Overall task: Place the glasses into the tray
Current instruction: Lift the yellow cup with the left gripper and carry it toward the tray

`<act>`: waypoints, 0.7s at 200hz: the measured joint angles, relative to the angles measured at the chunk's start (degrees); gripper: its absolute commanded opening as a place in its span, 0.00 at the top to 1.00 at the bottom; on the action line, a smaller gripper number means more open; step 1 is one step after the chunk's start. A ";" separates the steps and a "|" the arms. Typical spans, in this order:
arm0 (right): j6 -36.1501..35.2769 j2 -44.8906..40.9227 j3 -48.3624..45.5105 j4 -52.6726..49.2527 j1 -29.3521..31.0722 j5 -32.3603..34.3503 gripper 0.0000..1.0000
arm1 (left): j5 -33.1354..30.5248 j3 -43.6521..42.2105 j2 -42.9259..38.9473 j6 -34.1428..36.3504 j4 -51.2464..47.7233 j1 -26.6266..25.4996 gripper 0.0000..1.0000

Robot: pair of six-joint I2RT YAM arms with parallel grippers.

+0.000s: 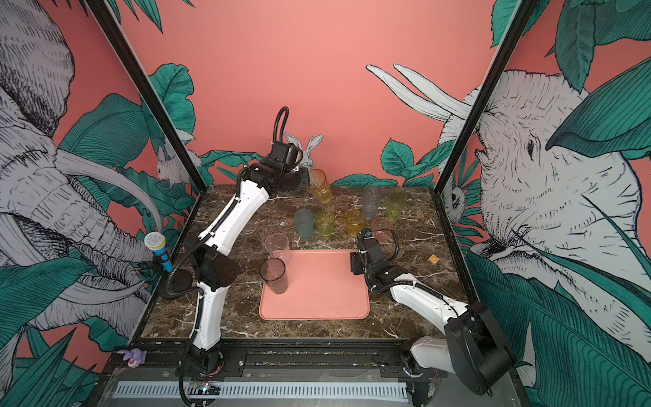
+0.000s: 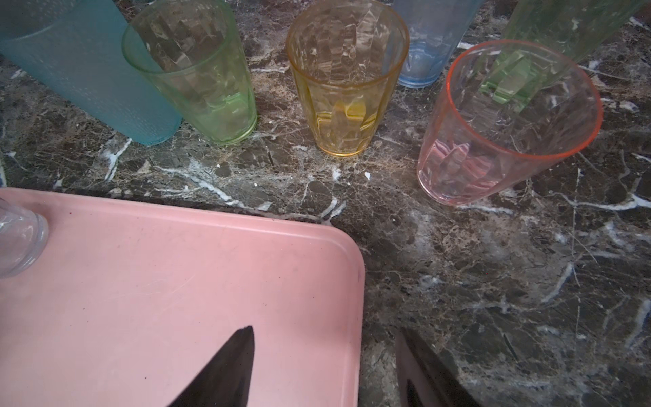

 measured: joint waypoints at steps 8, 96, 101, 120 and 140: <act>0.02 0.00 0.00 -0.02 0.00 0.00 0.34 | 0.11 -0.55 -1.70 0.13 -1.20 0.00 1.00; 0.02 0.00 0.00 -0.04 0.00 0.04 0.34 | 2.25 -9.79 -16.17 0.22 -12.35 -1.90 1.00; 0.02 0.00 0.00 -0.04 0.00 0.04 0.34 | 2.38 -10.54 -16.94 0.24 -12.79 -2.25 1.00; 0.02 0.00 0.00 -0.04 0.00 0.04 0.34 | 2.95 -14.21 -20.33 0.35 -14.23 -3.67 1.00; 0.00 0.00 0.00 -0.04 0.00 0.04 0.34 | 3.39 -18.93 -24.63 0.26 -15.21 -5.35 1.00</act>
